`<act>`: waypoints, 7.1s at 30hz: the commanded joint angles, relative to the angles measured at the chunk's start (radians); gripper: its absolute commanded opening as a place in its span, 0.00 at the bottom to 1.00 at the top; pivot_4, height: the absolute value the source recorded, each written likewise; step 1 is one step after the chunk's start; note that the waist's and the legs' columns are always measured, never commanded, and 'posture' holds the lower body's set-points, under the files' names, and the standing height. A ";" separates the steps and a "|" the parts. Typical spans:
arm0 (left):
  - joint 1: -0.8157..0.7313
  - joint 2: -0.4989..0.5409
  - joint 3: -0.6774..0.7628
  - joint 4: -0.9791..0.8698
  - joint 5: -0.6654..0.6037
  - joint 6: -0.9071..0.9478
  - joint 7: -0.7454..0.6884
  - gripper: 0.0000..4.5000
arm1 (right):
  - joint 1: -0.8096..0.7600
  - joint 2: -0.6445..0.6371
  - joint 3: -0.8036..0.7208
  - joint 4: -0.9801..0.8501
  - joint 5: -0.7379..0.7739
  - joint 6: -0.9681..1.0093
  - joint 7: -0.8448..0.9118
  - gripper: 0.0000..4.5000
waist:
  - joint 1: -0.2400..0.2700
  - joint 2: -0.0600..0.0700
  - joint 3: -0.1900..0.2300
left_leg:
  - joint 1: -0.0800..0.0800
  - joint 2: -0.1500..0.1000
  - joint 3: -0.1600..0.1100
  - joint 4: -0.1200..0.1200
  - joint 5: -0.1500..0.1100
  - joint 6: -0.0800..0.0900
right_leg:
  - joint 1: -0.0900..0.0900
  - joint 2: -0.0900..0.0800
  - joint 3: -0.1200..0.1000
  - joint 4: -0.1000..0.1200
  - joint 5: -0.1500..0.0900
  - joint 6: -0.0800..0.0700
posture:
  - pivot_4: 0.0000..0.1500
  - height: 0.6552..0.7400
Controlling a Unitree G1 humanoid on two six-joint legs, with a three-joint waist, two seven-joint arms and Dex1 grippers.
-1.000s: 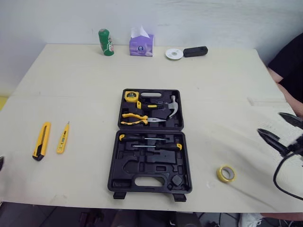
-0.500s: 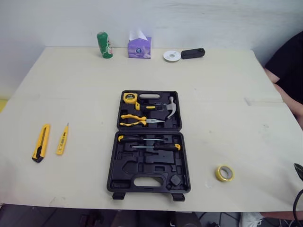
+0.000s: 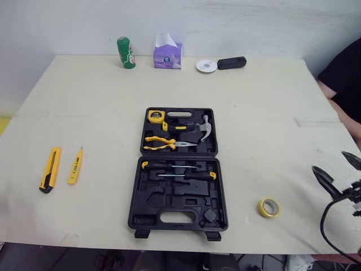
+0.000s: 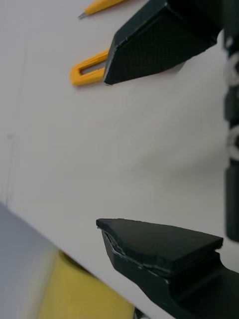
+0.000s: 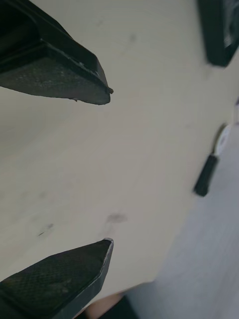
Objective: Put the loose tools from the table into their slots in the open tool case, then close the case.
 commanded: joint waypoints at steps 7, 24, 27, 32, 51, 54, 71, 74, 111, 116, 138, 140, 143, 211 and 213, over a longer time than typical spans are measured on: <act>0.061 -0.064 -0.061 -0.315 -0.037 0.096 0.013 1.00 | -0.058 0.046 0.144 -0.362 0.134 0.177 0.033 0.99 | 0.002 -0.001 0.001 | 0.000 0.000 0.000 0.001 0.000 0.000 | 0.000 0.000 0.000 0.000 0.000 0.000 | 1.00 1.00; -0.035 -0.167 -0.341 -0.727 0.020 0.482 0.443 1.00 | -0.260 0.070 0.382 -0.524 0.206 0.288 0.223 0.99 | 0.025 -0.002 0.001 | -0.001 0.000 -0.002 0.002 0.000 0.001 | 0.001 0.001 -0.001 -0.001 0.000 0.001 | 1.00 1.00; -0.074 -0.147 -0.387 -0.686 0.056 0.516 0.456 1.00 | -0.274 0.074 0.424 -0.556 0.209 0.305 0.252 0.99 | 0.026 -0.002 0.001 | -0.001 0.000 -0.002 0.002 0.001 0.000 | 0.001 0.001 -0.001 -0.001 0.000 0.001 | 1.00 1.00; -0.146 -0.136 -0.440 -0.614 0.095 0.558 0.463 1.00 | -0.279 0.078 0.446 -0.547 0.186 0.305 0.267 0.99 | 0.026 -0.002 0.001 | -0.001 0.000 -0.002 0.002 0.001 0.000 | 0.001 0.002 -0.002 -0.001 0.000 0.001 | 1.00 1.00; -0.287 -0.120 -0.571 -0.440 0.167 0.623 0.398 0.57 | -0.252 0.100 0.428 -0.532 0.124 0.264 0.250 1.00 | 0.050 0.002 0.000 | -0.001 -0.001 -0.003 0.003 0.001 -0.001 | 0.002 0.002 -0.003 -0.001 0.000 0.001 | 1.00 1.00; -0.295 -0.123 -0.573 -0.426 0.172 0.631 0.395 0.32 | -0.237 0.097 0.422 -0.522 0.117 0.247 0.267 1.00 | 0.050 0.004 0.000 | -0.001 -0.001 -0.003 0.003 0.001 -0.001 | 0.001 0.002 -0.003 0.000 0.000 0.001 | 1.00 1.00; -0.338 -0.058 -0.508 -0.467 0.111 0.328 0.114 0.13 | -0.190 0.077 0.373 -0.487 0.107 0.229 0.266 1.00 | 0.049 0.002 0.004 | -0.001 -0.001 -0.003 0.003 0.003 -0.002 | 0.001 0.002 -0.005 0.000 0.000 0.001 | 1.00 1.00; -0.343 -0.012 -0.517 -0.506 0.071 0.246 -0.042 0.13 | -0.173 0.054 0.345 -0.486 0.100 0.228 0.272 1.00 | 0.047 0.000 0.006 | -0.003 0.000 -0.004 0.003 0.002 -0.002 | 0.001 0.002 -0.005 -0.002 0.000 0.001 | 1.00 1.00; -0.974 0.113 -1.389 -0.575 0.494 0.315 -0.550 0.13 | -0.081 -0.023 0.385 -0.575 0.046 0.280 0.237 1.00 | 0.050 0.001 0.012 | -0.010 0.000 -0.004 0.006 0.003 0.000 | -0.001 0.013 -0.004 -0.001 0.002 0.004 | 1.00 1.00; -0.965 0.094 -1.407 -0.576 0.514 0.315 -0.532 0.13 | -0.084 -0.030 0.389 -0.567 0.035 0.278 0.241 1.00 | 0.050 0.001 0.012 | -0.010 0.000 -0.004 0.007 0.003 0.001 | -0.001 0.013 -0.004 -0.001 0.002 0.004 | 1.00 1.00; -0.971 0.114 -1.442 -0.601 0.554 0.354 -0.568 0.13 | -0.078 -0.019 0.394 -0.566 0.016 0.269 0.231 1.00 | 0.050 0.001 0.012 | -0.018 0.001 -0.007 0.018 0.003 0.001 | -0.004 0.013 -0.004 0.003 0.002 0.004 | 1.00 1.00; -0.974 0.100 -1.443 -0.590 0.563 0.349 -0.556 0.13 | -0.075 -0.018 0.394 -0.568 0.014 0.267 0.231 1.00 | 0.050 0.001 0.012 | -0.019 0.000 -0.007 0.019 0.003 0.001 | -0.006 0.013 -0.004 0.004 0.003 0.004 | 1.00 1.00; -0.981 0.081 -1.444 -0.575 0.569 0.344 -0.554 0.13 | -0.075 -0.016 0.395 -0.571 0.013 0.268 0.230 1.00 | 0.053 0.001 0.012 | -0.019 0.000 -0.007 0.019 0.002 0.002 | -0.006 0.013 -0.005 0.005 0.003 0.005 | 1.00 1.00; -0.598 -0.104 -1.216 -0.262 0.458 -0.083 -0.442 0.01 | -0.117 0.016 0.372 -0.532 0.034 0.246 0.217 1.00 | 0.049 0.006 0.006 | -0.017 0.000 -0.003 0.021 0.002 0.002 | -0.008 0.013 -0.002 0.010 0.003 0.005 | 1.00 1.00; -0.595 -0.103 -1.236 -0.262 0.474 -0.083 -0.432 0.01 | -0.116 0.015 0.372 -0.530 0.033 0.246 0.218 1.00 | 0.050 0.008 0.003 | -0.016 0.000 -0.004 0.021 0.002 0.002 | -0.006 0.013 -0.002 0.009 0.003 0.005 | 1.00 1.00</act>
